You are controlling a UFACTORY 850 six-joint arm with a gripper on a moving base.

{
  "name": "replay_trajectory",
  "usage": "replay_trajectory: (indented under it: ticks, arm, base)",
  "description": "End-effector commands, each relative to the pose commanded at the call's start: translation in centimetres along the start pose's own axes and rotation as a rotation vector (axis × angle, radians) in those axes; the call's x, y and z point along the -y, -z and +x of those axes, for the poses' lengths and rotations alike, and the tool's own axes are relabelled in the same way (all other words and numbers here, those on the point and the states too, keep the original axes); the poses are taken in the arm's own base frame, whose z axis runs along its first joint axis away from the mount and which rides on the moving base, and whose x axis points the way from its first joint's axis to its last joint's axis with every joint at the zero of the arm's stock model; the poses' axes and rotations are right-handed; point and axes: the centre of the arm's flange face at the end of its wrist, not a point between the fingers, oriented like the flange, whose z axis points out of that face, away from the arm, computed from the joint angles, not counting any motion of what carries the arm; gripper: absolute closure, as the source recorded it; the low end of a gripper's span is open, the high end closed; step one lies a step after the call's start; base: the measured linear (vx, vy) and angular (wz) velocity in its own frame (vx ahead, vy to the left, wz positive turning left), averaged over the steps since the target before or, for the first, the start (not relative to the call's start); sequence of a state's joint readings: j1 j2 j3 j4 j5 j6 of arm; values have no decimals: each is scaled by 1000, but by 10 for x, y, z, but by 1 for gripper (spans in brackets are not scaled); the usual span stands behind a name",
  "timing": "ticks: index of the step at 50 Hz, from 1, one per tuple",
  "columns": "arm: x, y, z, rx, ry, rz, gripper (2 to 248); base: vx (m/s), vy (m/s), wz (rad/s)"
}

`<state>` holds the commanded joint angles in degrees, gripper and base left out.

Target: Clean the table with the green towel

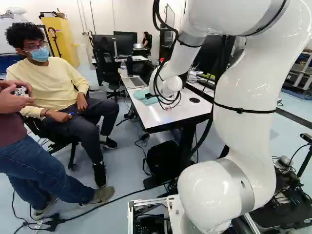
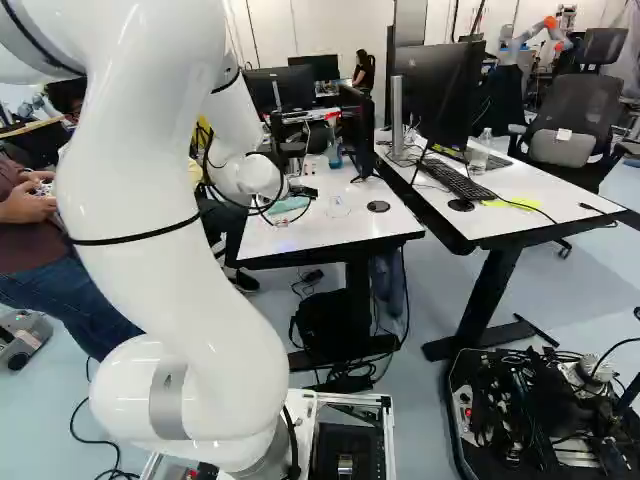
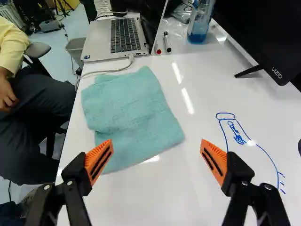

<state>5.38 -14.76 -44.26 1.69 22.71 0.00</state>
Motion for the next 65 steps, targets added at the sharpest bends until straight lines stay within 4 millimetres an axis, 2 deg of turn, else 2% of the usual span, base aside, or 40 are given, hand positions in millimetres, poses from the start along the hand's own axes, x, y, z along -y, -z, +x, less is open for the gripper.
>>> replay_trajectory:
  ticks: [23,52,65]
  arm:
    - [0,-4,1,2,0,0,3]
    - [-9,-54,-4,43,-10,-14,3]
    - [-16,-70,4,35,-18,-24,3]
  base:
    - [0,0,0]
    - [0,0,0]
    - [0,0,0]
